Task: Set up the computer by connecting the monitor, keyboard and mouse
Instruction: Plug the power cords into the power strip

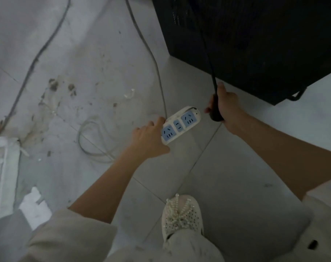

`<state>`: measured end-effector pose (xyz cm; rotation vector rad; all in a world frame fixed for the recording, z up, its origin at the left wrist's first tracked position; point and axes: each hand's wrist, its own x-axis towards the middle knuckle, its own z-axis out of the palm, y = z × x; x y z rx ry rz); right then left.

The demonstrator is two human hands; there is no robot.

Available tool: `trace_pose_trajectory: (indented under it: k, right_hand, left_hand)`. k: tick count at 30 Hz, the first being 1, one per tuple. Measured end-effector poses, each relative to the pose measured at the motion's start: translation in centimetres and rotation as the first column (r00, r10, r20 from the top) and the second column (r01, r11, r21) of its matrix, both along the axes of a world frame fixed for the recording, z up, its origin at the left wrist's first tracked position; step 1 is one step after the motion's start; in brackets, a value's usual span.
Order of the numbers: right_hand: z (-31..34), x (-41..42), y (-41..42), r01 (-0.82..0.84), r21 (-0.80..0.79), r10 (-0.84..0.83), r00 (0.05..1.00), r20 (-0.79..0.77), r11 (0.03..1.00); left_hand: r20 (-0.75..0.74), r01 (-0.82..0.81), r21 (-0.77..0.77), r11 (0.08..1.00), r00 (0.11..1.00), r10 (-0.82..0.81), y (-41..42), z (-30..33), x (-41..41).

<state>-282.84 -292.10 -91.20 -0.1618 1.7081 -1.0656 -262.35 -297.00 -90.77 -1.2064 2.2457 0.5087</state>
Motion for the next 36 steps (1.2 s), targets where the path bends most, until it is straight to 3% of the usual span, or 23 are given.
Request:
trace_pose_trajectory:
  k: [4,7,9,11,13,15,16,18,22,24,28,31,33,36]
  right_hand:
    - [0.1,0.5,1.1,-0.291,-0.05,0.272,0.933,-0.236,0.955]
    - [-0.5,0.0,1.5,-0.328,-0.051,0.292,0.895,-0.338,0.943]
    - [-1.0,-0.4,1.7,-0.369,-0.031,0.311,0.821,-0.479,0.929]
    - [-1.7,-0.9,2.1,-0.455,0.071,0.388,0.655,-0.649,0.887]
    - [-1.8,-1.4,2.5,-0.53,0.223,0.48,0.416,-0.773,0.818]
    - [-1.5,-1.9,2.5,-0.613,0.346,0.58,0.23,-0.782,0.71]
    - [-1.3,-2.1,2.3,-0.651,0.387,0.63,0.184,-0.754,0.653]
    - [-1.0,-2.2,1.8,-0.699,0.398,0.693,0.193,-0.695,0.594]
    - [-1.4,-1.5,1.6,-0.688,0.24,0.633,0.398,-0.664,0.684]
    - [-2.1,-1.3,1.7,-0.661,0.282,0.615,0.345,-0.709,0.695]
    - [-2.9,-0.2,2.8,-0.588,0.368,0.512,0.093,-0.854,0.72]
    - [-3.7,1.1,4.0,-0.576,0.292,0.386,0.046,-0.921,0.764]
    - [-4.0,1.6,4.6,-0.591,0.276,0.397,0.082,-0.914,0.758]
    - [-3.9,1.9,5.2,-0.577,0.189,0.404,0.27,-0.874,0.795]
  left_hand:
    - [-0.084,-0.013,-0.071,0.997,0.996,0.007,0.9,-0.6,-0.8]
    - [-0.109,0.054,-0.208,0.977,0.991,-0.078,1.3,-1.3,-1.2]
    - [-0.108,0.105,-0.3,0.948,0.984,-0.143,1.7,-1.8,-1.3]
    - [-0.086,0.177,-0.358,0.917,0.971,-0.221,2.1,-2.4,-1.5]
    - [-0.068,0.248,-0.38,0.891,0.953,-0.294,2.5,-3.4,-1.7]
    - [-0.086,0.274,-0.42,0.865,0.937,-0.338,2.5,-4.2,-1.7]
    - [-0.11,0.25,-0.437,0.864,0.939,-0.327,2.4,-4.6,-1.8]
    - [-0.126,0.23,-0.473,0.85,0.938,-0.324,2.1,-5.0,-2.0]
    - [-0.105,0.249,-0.545,0.8,0.927,-0.36,1.6,-5.3,-2.5]
    - [-0.117,0.242,-0.576,0.781,0.921,-0.372,1.6,-5.6,-2.4]
    - [-0.149,0.199,-0.631,0.75,0.917,-0.369,2.1,-6.4,-2.0]
    - [-0.17,0.168,-0.652,0.739,0.917,-0.359,2.4,-6.7,-1.9]
    - [-0.181,0.16,-0.665,0.729,0.913,-0.365,2.6,-6.7,-1.8]
    - [-0.193,0.138,-0.668,0.731,0.917,-0.35,2.9,-6.9,-1.6]
